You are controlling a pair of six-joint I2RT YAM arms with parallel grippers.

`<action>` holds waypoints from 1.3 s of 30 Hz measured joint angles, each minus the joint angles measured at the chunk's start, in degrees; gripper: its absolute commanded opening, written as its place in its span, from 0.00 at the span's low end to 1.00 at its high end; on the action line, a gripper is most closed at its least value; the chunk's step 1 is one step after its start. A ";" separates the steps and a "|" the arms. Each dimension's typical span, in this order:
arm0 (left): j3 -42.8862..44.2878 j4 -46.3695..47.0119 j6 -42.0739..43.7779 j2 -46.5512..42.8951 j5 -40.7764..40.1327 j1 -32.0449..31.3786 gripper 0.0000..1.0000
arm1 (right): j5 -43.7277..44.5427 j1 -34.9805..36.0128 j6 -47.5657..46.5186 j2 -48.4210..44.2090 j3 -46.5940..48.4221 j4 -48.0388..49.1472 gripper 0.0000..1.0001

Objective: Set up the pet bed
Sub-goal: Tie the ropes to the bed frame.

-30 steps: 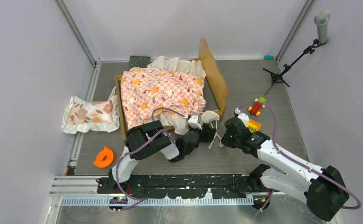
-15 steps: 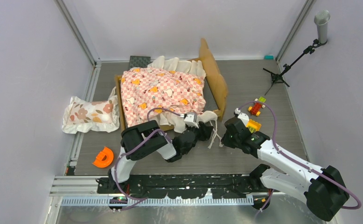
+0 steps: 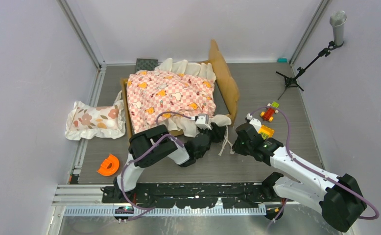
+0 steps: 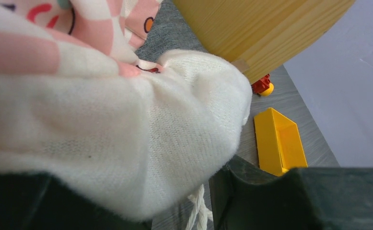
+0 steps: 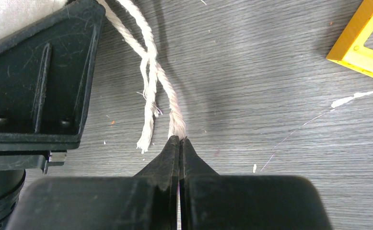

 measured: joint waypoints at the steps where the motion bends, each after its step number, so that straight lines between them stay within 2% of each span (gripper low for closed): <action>1: 0.31 -0.13 -0.07 0.24 -0.48 0.00 0.39 | 0.00 0.00 0.00 0.00 0.00 0.00 0.01; 12: 2.47 -3.21 -1.81 0.96 -3.17 -0.04 0.39 | 0.00 0.00 0.00 -0.13 0.00 -0.07 0.01; 24: 5.64 -6.43 -3.13 2.97 -4.70 -0.02 0.34 | -0.07 0.00 0.00 -1.25 -0.02 -0.22 0.01; 34: 6.10 -6.86 -4.66 5.05 -3.15 0.44 0.11 | 0.04 0.00 0.20 -1.62 -0.74 -0.24 0.01; 39: 5.31 -5.14 -4.39 5.03 -1.05 0.59 0.05 | 0.42 -0.02 1.07 -1.62 -1.18 0.59 0.01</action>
